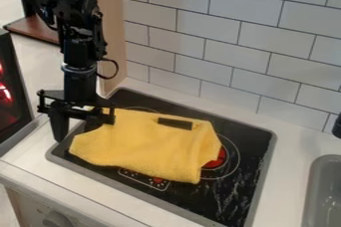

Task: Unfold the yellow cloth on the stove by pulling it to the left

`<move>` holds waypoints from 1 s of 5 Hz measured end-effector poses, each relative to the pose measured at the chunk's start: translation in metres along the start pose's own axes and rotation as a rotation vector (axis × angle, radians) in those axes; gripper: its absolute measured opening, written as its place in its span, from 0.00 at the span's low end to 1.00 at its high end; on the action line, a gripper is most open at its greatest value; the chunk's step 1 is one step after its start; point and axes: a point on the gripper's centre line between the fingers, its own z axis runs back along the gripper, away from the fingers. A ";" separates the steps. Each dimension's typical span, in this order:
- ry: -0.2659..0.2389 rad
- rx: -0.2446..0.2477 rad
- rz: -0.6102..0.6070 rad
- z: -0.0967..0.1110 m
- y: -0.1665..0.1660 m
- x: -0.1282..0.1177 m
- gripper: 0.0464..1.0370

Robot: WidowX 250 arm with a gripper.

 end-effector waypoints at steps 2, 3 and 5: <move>-0.050 0.049 0.085 0.048 0.005 -0.009 0.97; -0.149 0.043 0.086 0.079 -0.001 -0.011 0.96; -0.218 0.033 0.074 0.098 -0.003 -0.013 0.96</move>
